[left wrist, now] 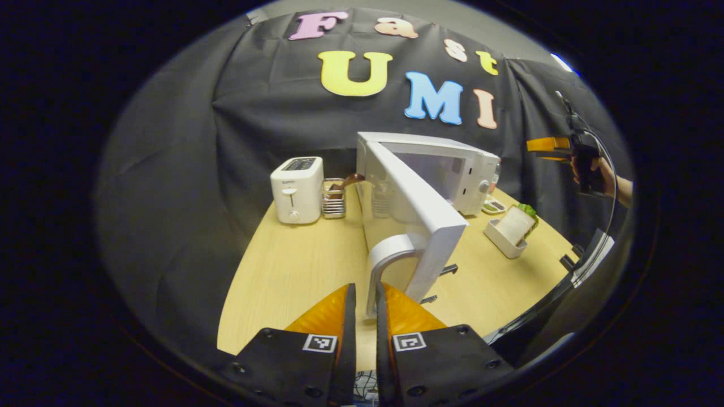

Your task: Open the microwave oven with the left hand, put the food in, and close the microwave oven.

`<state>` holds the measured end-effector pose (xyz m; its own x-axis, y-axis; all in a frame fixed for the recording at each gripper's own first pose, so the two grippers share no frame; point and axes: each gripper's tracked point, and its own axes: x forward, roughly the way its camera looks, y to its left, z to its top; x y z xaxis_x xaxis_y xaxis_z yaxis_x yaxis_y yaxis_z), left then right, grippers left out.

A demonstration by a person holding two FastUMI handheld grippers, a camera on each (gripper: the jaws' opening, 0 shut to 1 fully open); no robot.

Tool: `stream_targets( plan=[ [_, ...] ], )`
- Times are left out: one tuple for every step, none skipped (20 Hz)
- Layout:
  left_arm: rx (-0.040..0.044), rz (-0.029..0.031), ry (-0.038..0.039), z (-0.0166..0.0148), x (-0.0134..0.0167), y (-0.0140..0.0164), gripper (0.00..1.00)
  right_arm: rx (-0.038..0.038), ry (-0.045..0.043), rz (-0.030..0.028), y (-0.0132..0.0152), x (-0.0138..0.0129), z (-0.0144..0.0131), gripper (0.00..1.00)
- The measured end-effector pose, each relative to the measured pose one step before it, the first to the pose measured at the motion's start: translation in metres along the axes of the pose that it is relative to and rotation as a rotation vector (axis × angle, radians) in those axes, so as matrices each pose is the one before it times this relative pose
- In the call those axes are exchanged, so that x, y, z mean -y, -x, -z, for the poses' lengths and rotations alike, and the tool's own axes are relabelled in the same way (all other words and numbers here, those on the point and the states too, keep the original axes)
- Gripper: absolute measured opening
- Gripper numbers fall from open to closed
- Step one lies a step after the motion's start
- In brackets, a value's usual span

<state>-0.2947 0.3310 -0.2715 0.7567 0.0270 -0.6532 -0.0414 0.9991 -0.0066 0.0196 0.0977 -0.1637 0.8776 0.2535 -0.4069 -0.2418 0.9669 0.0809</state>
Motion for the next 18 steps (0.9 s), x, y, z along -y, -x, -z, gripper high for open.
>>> stream_targets(
  plan=[
    [0.02671,-0.03065,0.01940,-0.01157,0.00220,0.01432,0.18,-0.01186,-0.00031,0.00960,-0.00091,0.00910,0.00431,0.99],
    [0.03419,-0.02030,0.02754,-0.01514,0.00762,0.01183,0.17,-0.01614,-0.00550,0.00226,-0.00104,0.00827,0.00757,0.99],
    [0.04424,-0.02558,0.02004,-0.02000,0.00818,0.01168,0.17,-0.01481,-0.00994,-0.00068,-0.00031,0.00774,0.00539,0.99],
    [0.05719,-0.02200,0.02281,-0.02326,0.01166,0.00826,0.22,-0.02091,-0.00955,0.00087,-0.00115,0.00891,0.00723,0.99],
    [0.06850,-0.01304,0.01642,-0.02906,0.01426,0.00791,0.22,-0.02438,-0.01367,0.00308,-0.00141,0.00916,0.00727,0.98],
    [0.06368,-0.01170,0.00630,-0.02798,0.01455,0.00374,0.17,-0.02939,-0.02124,-0.00543,-0.00207,0.00851,0.00904,0.99],
    [0.05936,-0.02654,-0.00116,-0.02842,0.01028,0.00183,0.17,-0.03680,-0.02883,-0.00460,-0.00333,0.00817,0.00964,0.99],
    [0.05874,-0.00084,0.01216,-0.02694,0.01551,-0.00193,0.21,-0.04230,-0.03500,-0.00756,-0.00417,0.00912,0.01179,0.99],
    [0.05603,0.01473,0.00504,-0.02577,0.01875,-0.00318,0.25,-0.04333,-0.04150,-0.01279,-0.00409,0.00652,0.01083,0.99],
    [0.03818,0.01783,-0.00230,-0.02083,0.01915,-0.00352,0.40,-0.04133,-0.04377,-0.00796,-0.00347,0.00769,0.01136,0.99],
    [0.02751,0.02222,-0.00440,-0.01705,0.01944,-0.00692,0.55,-0.03631,-0.03551,-0.01356,-0.00410,0.00670,0.00855,0.99],
    [0.02369,0.01268,-0.01616,-0.00900,0.01575,-0.01039,0.70,-0.03010,-0.03066,-0.00798,-0.00509,0.00750,0.00706,0.98],
    [0.01680,0.01478,-0.02248,-0.00734,0.01600,-0.00570,0.85,-0.02836,-0.02987,-0.01309,-0.00517,0.00646,0.00600,0.95],
    [0.01643,0.01955,-0.01397,-0.00914,0.01798,-0.01118,1.00,-0.02982,-0.02891,-0.01040,-0.00439,0.00681,0.00877,0.95],
    [-0.00101,0.00588,-0.01083,-0.00387,0.01529,-0.01112,1.00,-0.02811,-0.02535,-0.01276,-0.00274,0.00596,0.00602,0.95],
    [-0.00509,0.00805,-0.00029,-0.00010,0.01555,-0.01276,0.99,-0.02684,-0.02277,-0.01475,-0.00344,0.00439,0.00751,0.96],
    [-0.00340,0.01077,0.00425,-0.00153,0.01637,-0.00738,0.99,-0.02321,-0.01345,-0.01216,-0.00428,0.00429,0.00476,0.95],
    [-0.00893,0.00770,0.00594,0.00093,0.01348,-0.00878,0.98,-0.02636,-0.00969,-0.00720,-0.00448,0.00484,0.00763,0.95]
  ],
)
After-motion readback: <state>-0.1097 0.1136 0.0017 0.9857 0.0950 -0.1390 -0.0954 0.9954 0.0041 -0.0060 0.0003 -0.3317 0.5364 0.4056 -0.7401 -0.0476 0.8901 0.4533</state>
